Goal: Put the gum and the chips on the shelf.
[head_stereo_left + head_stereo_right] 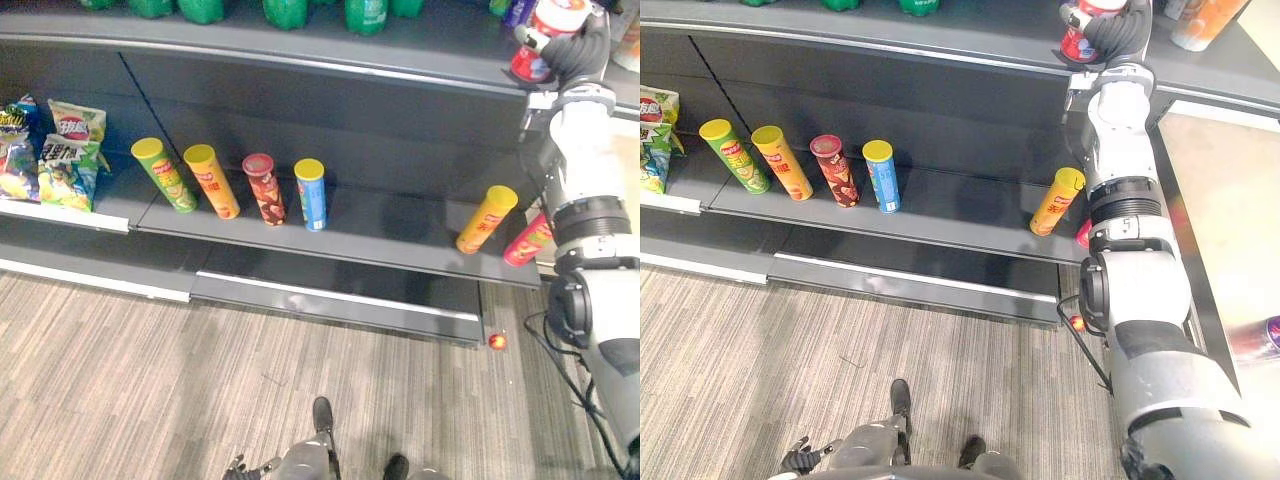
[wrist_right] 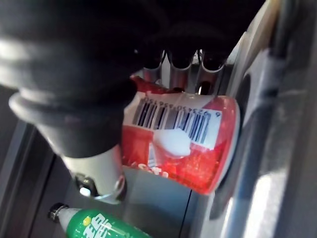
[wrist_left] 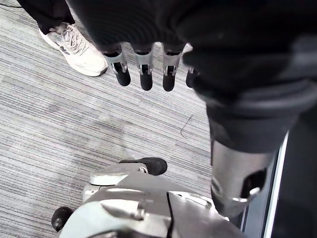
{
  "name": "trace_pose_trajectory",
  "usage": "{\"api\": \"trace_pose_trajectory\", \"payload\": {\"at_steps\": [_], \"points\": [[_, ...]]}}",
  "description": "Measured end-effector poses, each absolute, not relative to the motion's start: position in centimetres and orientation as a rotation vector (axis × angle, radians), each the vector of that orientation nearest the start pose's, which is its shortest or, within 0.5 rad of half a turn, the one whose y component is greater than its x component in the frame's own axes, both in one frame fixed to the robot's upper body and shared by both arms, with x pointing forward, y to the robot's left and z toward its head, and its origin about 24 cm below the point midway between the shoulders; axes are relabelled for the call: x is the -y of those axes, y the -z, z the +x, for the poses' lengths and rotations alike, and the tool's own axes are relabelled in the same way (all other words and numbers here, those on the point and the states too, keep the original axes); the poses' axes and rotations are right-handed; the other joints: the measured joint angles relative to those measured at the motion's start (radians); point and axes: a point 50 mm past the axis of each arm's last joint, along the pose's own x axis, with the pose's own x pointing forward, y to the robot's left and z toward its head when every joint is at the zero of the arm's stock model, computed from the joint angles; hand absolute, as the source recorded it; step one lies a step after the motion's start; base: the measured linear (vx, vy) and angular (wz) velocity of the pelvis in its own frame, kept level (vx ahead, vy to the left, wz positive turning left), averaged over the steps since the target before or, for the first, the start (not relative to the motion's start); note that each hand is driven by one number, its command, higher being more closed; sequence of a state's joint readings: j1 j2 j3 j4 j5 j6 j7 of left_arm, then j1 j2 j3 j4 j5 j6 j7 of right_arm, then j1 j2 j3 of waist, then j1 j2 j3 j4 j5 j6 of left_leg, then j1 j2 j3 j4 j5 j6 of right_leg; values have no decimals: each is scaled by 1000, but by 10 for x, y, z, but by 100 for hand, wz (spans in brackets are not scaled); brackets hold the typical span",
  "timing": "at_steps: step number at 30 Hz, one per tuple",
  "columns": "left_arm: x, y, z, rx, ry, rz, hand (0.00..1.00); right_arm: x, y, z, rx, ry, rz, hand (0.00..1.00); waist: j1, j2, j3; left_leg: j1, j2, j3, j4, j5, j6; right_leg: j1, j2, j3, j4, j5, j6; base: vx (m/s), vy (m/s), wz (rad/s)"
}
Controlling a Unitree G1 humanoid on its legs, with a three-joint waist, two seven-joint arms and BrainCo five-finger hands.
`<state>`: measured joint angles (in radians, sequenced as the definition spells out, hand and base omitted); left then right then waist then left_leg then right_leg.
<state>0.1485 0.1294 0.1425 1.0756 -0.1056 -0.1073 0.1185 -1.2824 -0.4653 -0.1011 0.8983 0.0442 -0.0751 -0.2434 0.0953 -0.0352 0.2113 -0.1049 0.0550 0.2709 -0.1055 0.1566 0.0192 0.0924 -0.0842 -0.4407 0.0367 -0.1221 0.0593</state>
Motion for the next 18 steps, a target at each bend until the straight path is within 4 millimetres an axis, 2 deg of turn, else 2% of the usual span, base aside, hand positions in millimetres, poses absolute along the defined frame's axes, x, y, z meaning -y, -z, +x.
{"api": "trace_pose_trajectory", "payload": {"at_steps": [13,18], "points": [[-228,160,67,-1094,-400,46,0,225,-319,402,535,377,-181,100,-1,-2,2,-11,0,-7,0,6,4,-4,2,-8,0,0,0,0,0,1],[-228,160,69,-1087,-400,47,0,235,-321,401,529,406,-190,100,1,-2,10,-19,0,-24,0,9,-2,-5,4,-25,0,-5,-8,-4,4,9]]}}
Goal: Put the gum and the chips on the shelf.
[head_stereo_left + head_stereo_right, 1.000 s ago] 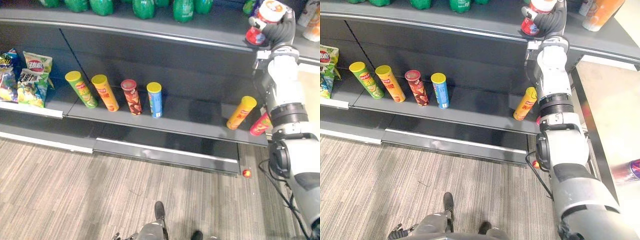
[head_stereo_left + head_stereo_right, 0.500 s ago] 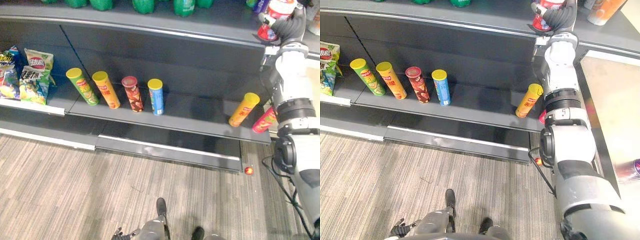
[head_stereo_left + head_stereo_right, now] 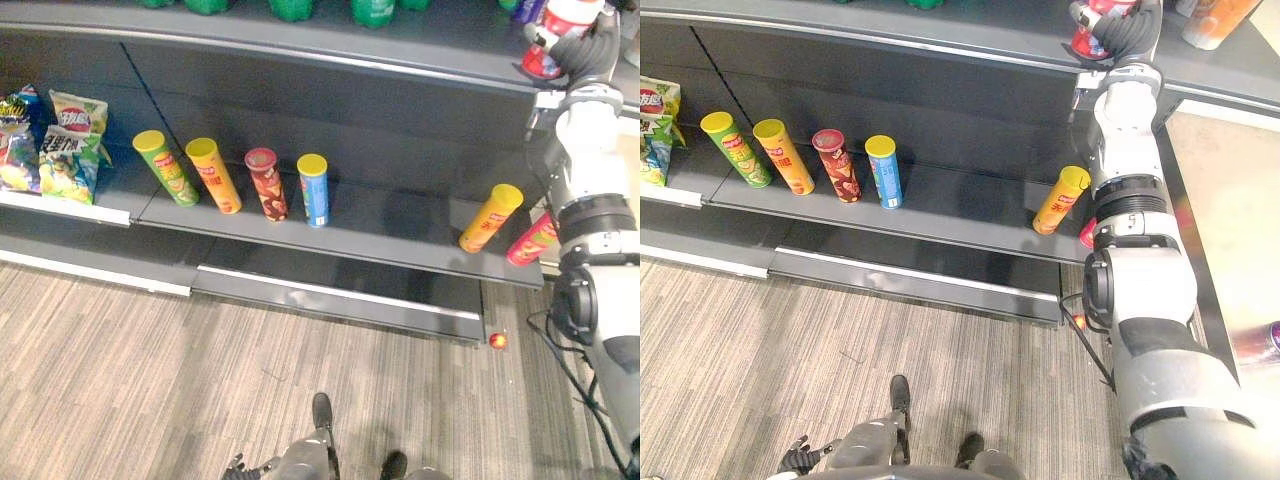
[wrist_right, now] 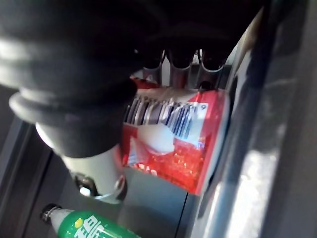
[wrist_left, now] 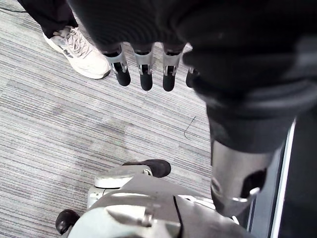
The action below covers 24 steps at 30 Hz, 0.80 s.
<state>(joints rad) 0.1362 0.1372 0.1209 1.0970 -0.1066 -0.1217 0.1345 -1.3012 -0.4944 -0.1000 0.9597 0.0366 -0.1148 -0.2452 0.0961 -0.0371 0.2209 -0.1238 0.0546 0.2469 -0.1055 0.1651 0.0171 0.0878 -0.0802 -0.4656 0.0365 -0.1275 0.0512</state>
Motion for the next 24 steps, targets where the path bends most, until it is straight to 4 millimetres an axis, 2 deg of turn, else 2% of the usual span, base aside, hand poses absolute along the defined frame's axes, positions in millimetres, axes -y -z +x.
{"api": "trace_pose_trajectory", "payload": {"at_steps": [14,15,18,24], "points": [[-230,159,75,-1078,-400,50,0,257,-338,391,571,482,-201,100,0,-8,17,-49,-5,-47,0,14,-2,-28,5,-50,0,-3,-3,11,2,10],[-230,159,76,-1077,-400,50,0,259,-341,390,575,487,-200,0,0,-8,17,-55,-5,-48,0,16,-2,-30,6,-51,0,-3,-2,16,1,3],[-230,159,76,-1076,-400,50,0,266,-343,388,569,513,-202,0,-2,-8,17,-65,-8,-65,0,20,0,-30,8,-66,1,-2,-2,29,-2,14],[-230,159,76,-1076,-408,51,0,268,-344,388,570,523,-199,0,2,-7,18,-65,-7,-67,0,21,-2,-30,9,-70,1,-4,-5,6,0,2]]}}
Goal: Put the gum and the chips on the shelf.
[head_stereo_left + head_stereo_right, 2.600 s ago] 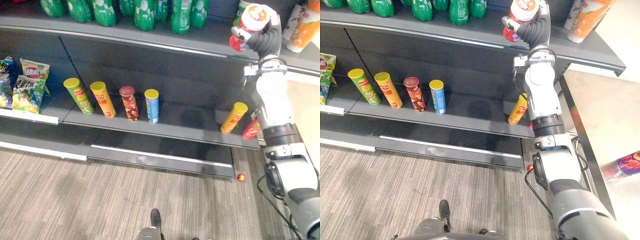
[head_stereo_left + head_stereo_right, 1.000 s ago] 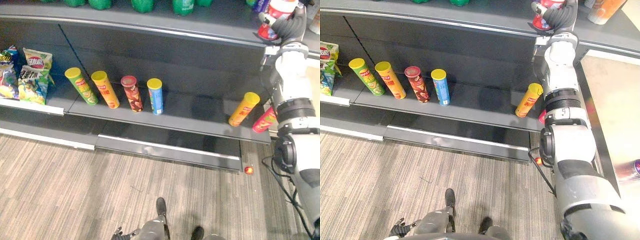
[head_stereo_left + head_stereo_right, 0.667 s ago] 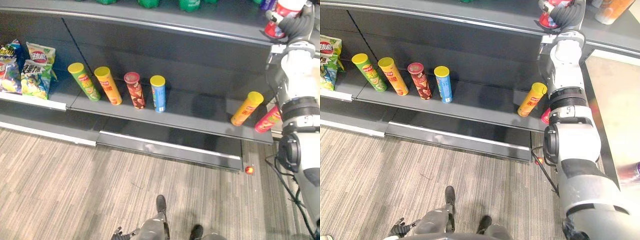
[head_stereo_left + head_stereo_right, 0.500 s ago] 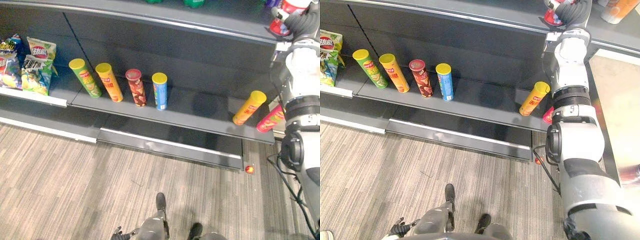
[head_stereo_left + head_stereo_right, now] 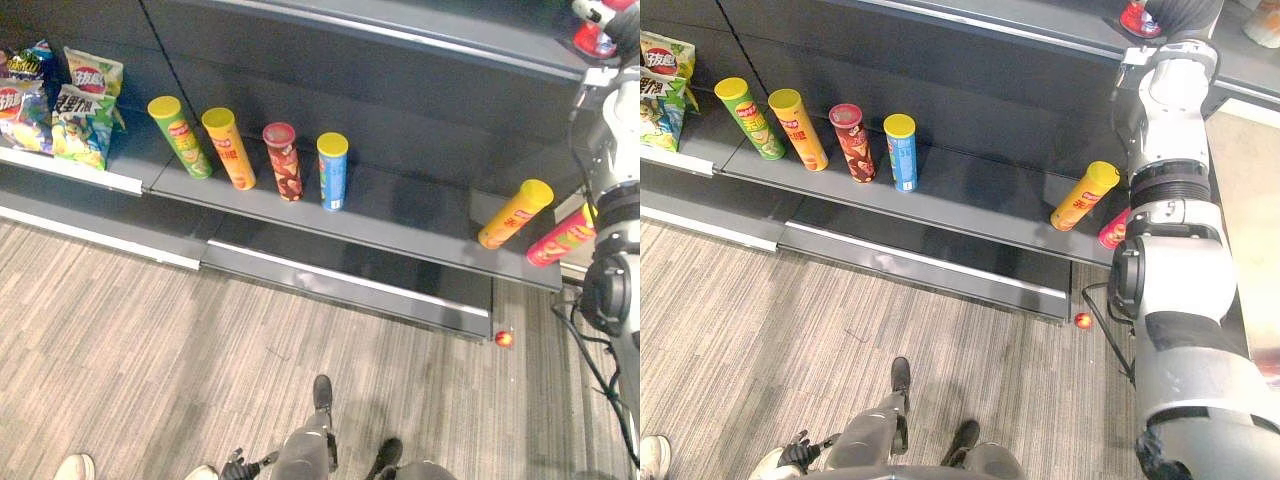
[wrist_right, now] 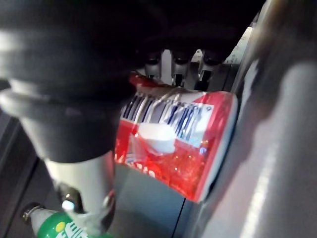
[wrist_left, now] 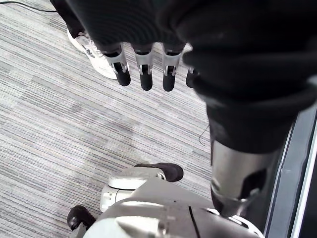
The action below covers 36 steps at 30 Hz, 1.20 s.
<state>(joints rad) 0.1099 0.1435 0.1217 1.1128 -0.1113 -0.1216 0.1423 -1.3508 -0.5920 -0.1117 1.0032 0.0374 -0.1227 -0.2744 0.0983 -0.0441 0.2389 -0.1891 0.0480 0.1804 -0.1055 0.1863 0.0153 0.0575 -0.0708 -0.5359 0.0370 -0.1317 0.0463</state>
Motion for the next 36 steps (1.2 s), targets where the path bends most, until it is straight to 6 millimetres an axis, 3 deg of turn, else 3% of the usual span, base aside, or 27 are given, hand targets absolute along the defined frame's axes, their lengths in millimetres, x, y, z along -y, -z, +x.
{"api": "trace_pose_trajectory", "payload": {"at_steps": [5,8,18,24,31,36], "points": [[-230,159,76,-1077,-410,53,0,267,-344,388,570,520,-199,0,2,0,0,2,1,5,0,0,0,-1,0,6,-1,-1,-1,6,1,-3],[-230,159,76,-1077,-410,54,0,264,-342,390,563,511,-198,0,20,-2,1,18,6,27,0,-3,-4,1,-1,28,-1,1,1,12,-3,-17],[-230,158,78,-1073,-405,56,0,242,-338,394,575,457,-197,0,16,-3,0,47,14,54,0,-3,-4,18,1,54,0,3,5,23,-13,-8],[-229,158,79,-1070,-404,56,0,244,-330,390,574,511,-267,0,13,-3,0,69,17,60,0,-3,-5,36,2,60,0,3,5,9,-5,-3],[-230,159,76,-1088,-395,83,0,239,-358,370,744,567,-279,0,-9,-4,-1,91,25,81,0,-6,-9,42,2,83,8,4,4,-10,7,-9],[-232,159,75,-1093,-413,77,0,236,-365,355,844,588,-285,0,-16,-7,-14,105,30,91,0,-11,-16,49,5,96,3,4,4,-5,5,-9]]}}
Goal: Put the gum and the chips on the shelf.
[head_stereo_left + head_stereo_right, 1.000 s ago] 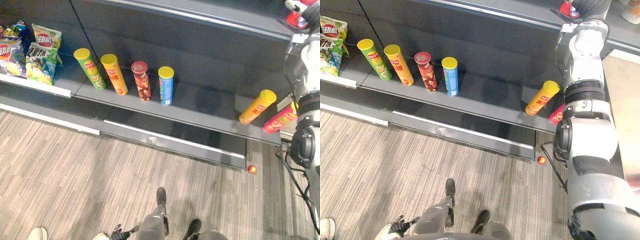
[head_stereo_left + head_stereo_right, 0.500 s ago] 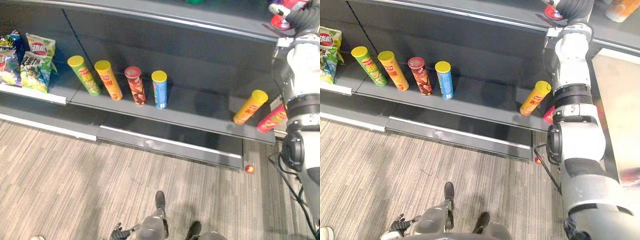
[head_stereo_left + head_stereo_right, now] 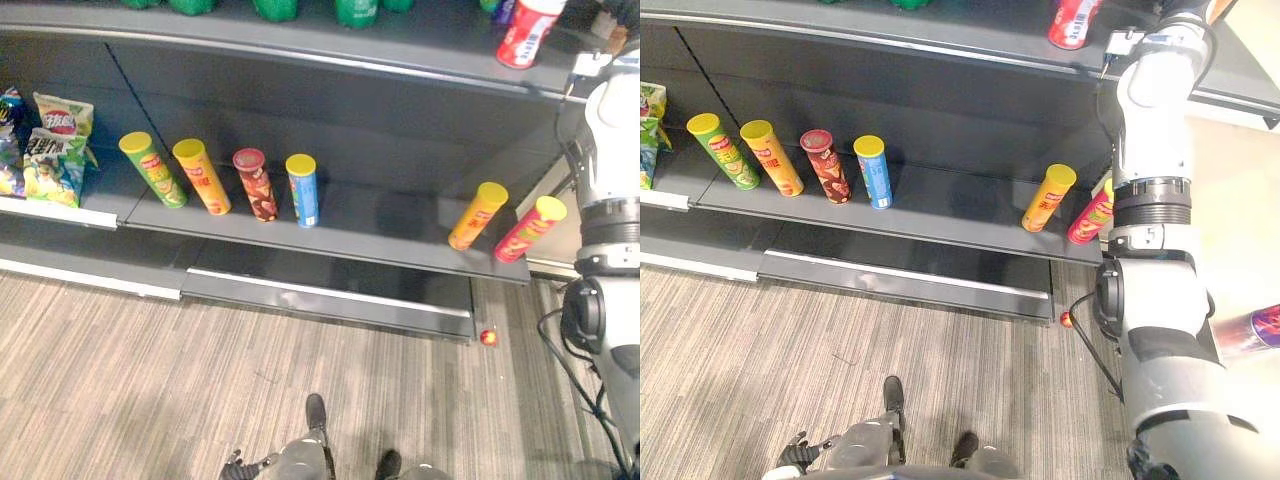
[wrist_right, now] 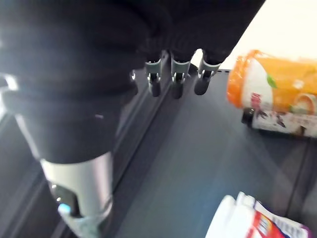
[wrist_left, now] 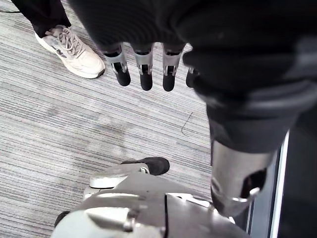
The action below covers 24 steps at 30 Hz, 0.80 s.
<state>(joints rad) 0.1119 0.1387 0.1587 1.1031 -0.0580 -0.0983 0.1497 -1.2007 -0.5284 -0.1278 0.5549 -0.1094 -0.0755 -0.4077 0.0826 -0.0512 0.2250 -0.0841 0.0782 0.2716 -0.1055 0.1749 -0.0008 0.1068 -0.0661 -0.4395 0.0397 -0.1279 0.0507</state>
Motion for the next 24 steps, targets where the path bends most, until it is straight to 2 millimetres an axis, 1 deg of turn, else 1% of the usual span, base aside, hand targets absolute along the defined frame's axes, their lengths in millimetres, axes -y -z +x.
{"api": "trace_pose_trajectory", "payload": {"at_steps": [4,7,9,10,12,13,15,16,17,18,19,20,22,23,24], "points": [[-233,159,71,-1107,-414,86,0,239,-363,340,927,609,-265,0,-3,-7,-28,1,1,8,0,0,0,0,0,6,-4,0,0,29,-6,-5],[-234,160,66,-1126,-412,100,0,233,-361,323,1017,584,-277,0,-10,-18,-49,4,2,18,0,0,0,1,0,12,-3,2,2,52,-13,-6],[-235,160,63,-1132,-423,96,0,225,-344,307,1077,532,-289,0,-18,-27,-64,9,3,23,0,-1,-1,2,0,19,-3,2,2,39,-13,-8],[-236,161,61,-1137,-425,96,0,220,-337,305,1082,506,-282,0,-23,-29,-68,12,4,26,0,-2,-3,3,0,24,-2,2,2,28,-14,-22],[-236,162,55,-1154,-426,99,0,204,-302,295,1058,399,-267,0,-35,-27,-87,24,8,41,0,-7,-9,3,0,44,-1,2,2,10,-7,-25],[-235,162,54,-1158,-426,99,0,201,-293,293,1040,372,-266,0,-40,-26,-93,25,10,44,0,-9,-11,1,1,47,-1,2,2,-13,8,-19],[-234,163,49,-1171,-426,98,0,186,-257,283,962,239,-254,0,-51,-22,-100,35,14,53,0,-18,-21,3,2,59,0,1,1,-25,13,-18],[-234,163,48,-1174,-427,97,0,180,-243,277,934,180,-239,0,-55,-20,-101,36,16,56,0,-20,-20,1,3,63,0,-1,0,-21,10,-14],[-234,163,48,-1174,-429,95,0,176,-234,273,914,140,-232,0,-55,-19,-102,36,17,59,0,-20,-19,0,3,66,-1,-1,0,-12,13,-10],[-234,163,47,-1177,-431,93,0,167,-215,266,858,68,-220,0,-57,-18,-103,37,17,63,0,-20,-19,-1,3,69,-1,-1,0,-2,13,-8],[-234,163,47,-1180,-431,93,0,161,-201,262,807,12,-206,0,-58,-18,-104,37,18,67,0,-21,-19,-2,3,71,-1,-3,3,7,18,-10],[-234,164,46,-1181,-431,92,0,156,-189,257,762,-28,-197,0,-58,-19,-107,36,18,71,0,-22,-18,-5,3,76,-1,-4,5,23,22,-11],[-234,164,45,-1187,-431,92,0,146,-154,246,623,-105,-156,0,-58,-23,-118,34,15,76,0,-25,-17,-10,-1,84,0,-2,7,47,27,-9],[-234,164,45,-1188,-432,93,0,144,-146,243,589,-121,-142,0,-59,-24,-119,34,14,76,0,-25,-17,-11,-2,84,0,-1,6,59,26,-3],[-234,164,44,-1190,-432,93,0,139,-132,236,526,-152,-115,0,-60,-27,-121,33,12,77,0,-27,-17,-12,-4,85,1,1,4,48,19,-1]]}}
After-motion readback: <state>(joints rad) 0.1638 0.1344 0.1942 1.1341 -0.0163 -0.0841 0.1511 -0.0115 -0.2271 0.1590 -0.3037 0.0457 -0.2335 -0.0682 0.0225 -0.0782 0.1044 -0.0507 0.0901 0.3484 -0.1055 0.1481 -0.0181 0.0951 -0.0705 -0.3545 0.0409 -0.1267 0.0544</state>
